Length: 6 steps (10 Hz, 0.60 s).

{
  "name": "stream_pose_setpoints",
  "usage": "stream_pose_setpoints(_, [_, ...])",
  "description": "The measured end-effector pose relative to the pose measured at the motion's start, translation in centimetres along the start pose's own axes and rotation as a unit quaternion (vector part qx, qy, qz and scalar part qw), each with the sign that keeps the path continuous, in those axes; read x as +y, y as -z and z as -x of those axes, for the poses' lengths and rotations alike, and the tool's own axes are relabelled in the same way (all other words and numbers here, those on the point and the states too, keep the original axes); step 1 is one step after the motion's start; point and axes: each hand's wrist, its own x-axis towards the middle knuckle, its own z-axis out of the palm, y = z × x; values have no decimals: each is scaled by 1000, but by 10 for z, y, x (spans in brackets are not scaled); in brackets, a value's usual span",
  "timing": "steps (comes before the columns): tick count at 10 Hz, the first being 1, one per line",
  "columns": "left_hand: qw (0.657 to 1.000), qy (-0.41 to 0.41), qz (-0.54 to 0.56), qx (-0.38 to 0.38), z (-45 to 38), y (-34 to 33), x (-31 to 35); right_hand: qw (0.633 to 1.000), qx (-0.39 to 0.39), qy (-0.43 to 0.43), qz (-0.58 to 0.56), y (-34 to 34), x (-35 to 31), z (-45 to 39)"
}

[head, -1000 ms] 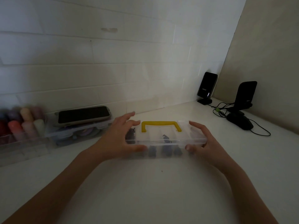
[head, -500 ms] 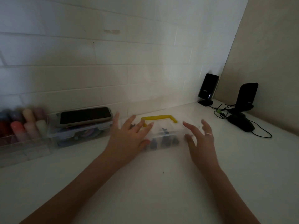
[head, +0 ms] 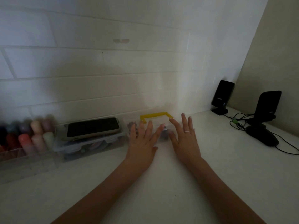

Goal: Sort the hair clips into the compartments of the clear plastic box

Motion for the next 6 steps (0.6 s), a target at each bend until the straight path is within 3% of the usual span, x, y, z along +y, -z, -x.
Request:
stream_pose_setpoints(3, [999, 12, -35, 28, -16, -5, -18, 998, 36, 17, -48, -35, -3, -33])
stream_pose_setpoints(5, [999, 21, -12, 41, -12, -3, -16, 999, -25, 23, -33, -19, -5, -27])
stream_pose_setpoints(6, [997, 14, 73, 0, -17, 6, -21, 984, -41, -24, -171, 20, 0, -43])
